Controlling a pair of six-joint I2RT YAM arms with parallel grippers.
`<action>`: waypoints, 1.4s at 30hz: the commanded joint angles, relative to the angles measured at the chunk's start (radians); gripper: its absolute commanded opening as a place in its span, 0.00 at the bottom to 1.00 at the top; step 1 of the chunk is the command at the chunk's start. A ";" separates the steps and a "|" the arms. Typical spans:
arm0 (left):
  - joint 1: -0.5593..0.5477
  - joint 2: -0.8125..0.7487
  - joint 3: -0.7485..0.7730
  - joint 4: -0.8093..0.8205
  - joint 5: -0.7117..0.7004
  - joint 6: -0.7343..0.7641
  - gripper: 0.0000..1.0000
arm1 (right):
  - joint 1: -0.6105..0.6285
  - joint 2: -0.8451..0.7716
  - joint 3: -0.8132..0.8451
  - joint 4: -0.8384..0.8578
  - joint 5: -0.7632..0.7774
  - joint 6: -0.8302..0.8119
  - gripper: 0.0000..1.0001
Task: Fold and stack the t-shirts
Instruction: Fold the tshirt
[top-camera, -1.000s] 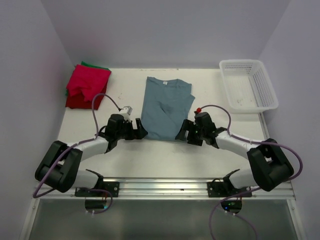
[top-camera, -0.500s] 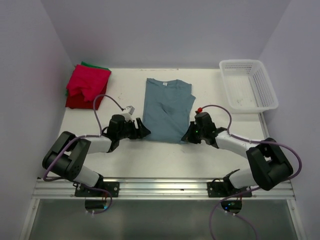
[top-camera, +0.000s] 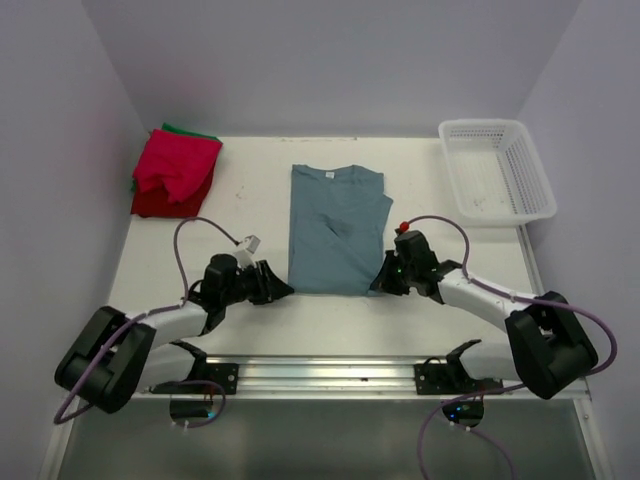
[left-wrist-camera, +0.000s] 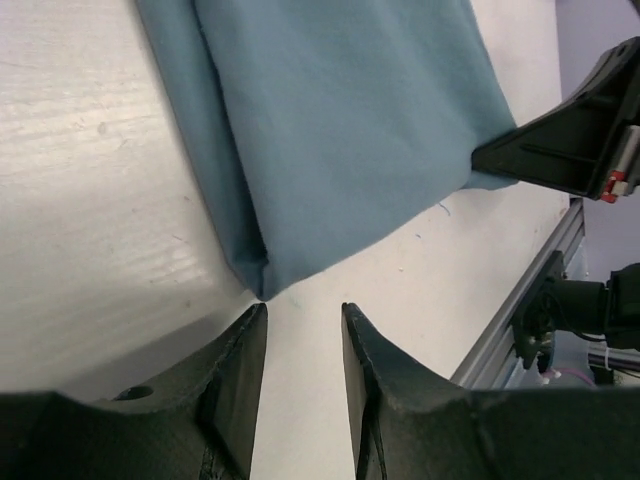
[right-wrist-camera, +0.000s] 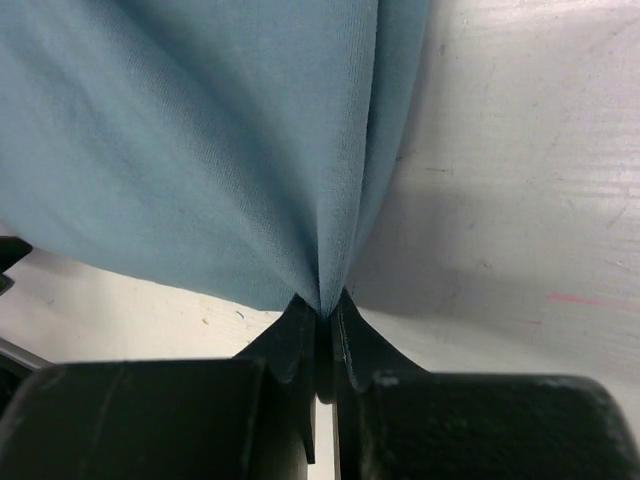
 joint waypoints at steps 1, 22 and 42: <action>-0.020 -0.143 -0.010 -0.079 -0.023 -0.042 0.39 | -0.001 -0.059 -0.018 -0.037 -0.023 -0.020 0.00; -0.120 0.016 0.108 -0.216 -0.219 -0.033 0.76 | -0.001 -0.042 -0.018 -0.035 -0.014 -0.045 0.00; -0.155 0.202 0.099 0.013 -0.155 -0.093 0.13 | -0.001 -0.032 -0.024 -0.008 -0.033 -0.054 0.00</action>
